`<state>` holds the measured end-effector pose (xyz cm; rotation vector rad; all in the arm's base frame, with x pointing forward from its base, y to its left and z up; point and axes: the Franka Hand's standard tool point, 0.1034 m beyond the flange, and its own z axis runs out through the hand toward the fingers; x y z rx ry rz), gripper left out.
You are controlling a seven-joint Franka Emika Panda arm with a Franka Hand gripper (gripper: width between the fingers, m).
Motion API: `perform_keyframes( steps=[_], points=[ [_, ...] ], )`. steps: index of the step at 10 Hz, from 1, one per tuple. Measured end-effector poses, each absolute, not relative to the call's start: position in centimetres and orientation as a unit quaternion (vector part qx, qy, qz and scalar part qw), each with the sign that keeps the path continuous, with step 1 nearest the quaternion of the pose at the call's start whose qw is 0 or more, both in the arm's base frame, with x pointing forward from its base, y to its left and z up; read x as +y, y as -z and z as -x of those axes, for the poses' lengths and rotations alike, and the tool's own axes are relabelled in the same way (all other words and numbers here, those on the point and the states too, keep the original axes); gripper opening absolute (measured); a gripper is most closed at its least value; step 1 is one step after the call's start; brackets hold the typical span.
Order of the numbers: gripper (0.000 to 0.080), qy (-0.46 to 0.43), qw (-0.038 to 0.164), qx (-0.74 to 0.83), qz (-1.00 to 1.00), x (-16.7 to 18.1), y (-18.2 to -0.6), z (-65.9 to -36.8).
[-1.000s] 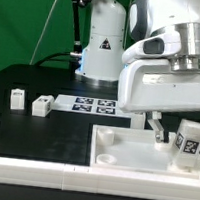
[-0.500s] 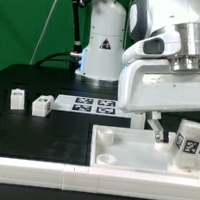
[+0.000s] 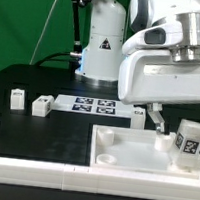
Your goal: Assemble one leg
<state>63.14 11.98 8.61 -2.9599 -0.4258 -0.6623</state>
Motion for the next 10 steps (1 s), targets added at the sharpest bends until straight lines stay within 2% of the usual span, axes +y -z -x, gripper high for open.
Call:
perform_keyframes(
  steps=[2,4,7,10],
  points=[
    [0.0649,0.209,0.040,-0.140,0.967,12.04,-8.48,-62.99],
    [0.0649,0.103,0.042,-0.149,0.982,12.55,-8.27,-62.26],
    [0.0649,0.008,0.042,-0.151,0.988,11.97,-8.36,-62.55],
    [0.0649,0.013,0.043,-0.151,0.988,12.10,-8.41,-62.94]
  ],
)
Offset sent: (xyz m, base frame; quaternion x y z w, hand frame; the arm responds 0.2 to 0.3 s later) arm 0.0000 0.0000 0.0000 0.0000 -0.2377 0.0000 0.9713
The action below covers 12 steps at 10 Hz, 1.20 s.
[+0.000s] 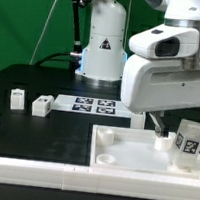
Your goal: Assemble one leg
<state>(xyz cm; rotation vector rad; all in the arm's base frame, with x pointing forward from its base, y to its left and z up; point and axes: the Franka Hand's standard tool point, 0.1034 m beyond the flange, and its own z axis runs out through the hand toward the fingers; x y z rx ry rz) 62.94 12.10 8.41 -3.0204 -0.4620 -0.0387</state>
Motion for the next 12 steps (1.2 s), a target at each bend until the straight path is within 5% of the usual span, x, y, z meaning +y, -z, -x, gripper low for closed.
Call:
perform_keyframes(
  steps=[2,5,10,12],
  points=[
    [0.0649,0.013,0.043,-0.151,0.988,12.10,-8.41,-62.94],
    [0.0292,0.013,0.042,-0.150,0.988,11.98,-8.42,-62.99],
    [0.0292,0.012,0.043,-0.139,0.989,11.91,-8.35,-62.97],
    [0.0292,0.007,0.047,-0.023,0.999,11.83,-8.27,-63.00]
  ],
)
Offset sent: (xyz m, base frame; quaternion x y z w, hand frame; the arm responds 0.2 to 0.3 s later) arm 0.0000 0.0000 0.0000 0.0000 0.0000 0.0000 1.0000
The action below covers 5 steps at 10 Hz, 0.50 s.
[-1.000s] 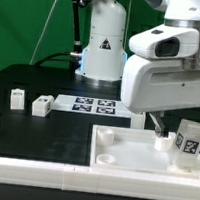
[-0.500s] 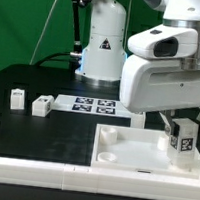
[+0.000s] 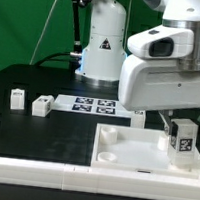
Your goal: Assemble one leg
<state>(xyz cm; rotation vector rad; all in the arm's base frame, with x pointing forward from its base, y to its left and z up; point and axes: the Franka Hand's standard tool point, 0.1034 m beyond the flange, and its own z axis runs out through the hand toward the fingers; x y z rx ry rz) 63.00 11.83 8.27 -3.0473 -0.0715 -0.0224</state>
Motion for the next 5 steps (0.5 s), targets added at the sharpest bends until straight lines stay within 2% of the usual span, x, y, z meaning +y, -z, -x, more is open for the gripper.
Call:
perform_keyframes(
  steps=[5],
  points=[
    [0.0293,0.004,0.036,0.255,0.966,11.83,-8.18,-63.15]
  ],
)
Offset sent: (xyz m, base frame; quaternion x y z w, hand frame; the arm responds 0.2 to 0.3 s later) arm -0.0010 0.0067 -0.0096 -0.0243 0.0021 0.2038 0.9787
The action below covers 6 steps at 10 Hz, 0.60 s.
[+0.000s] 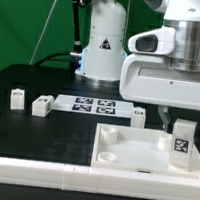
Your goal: Assemble one leg
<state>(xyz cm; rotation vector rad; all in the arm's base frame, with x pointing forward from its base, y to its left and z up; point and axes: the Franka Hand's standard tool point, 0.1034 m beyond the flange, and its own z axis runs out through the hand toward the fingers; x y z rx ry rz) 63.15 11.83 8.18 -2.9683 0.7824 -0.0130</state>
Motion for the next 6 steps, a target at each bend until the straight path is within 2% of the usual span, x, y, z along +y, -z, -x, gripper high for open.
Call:
perform_keyframes(
  steps=[3,6],
  points=[
    [0.0293,0.002,0.030,0.372,0.928,11.80,-8.14,-63.15],
    [0.0293,0.001,0.028,0.414,0.910,11.82,-8.15,-63.16]
  ],
)
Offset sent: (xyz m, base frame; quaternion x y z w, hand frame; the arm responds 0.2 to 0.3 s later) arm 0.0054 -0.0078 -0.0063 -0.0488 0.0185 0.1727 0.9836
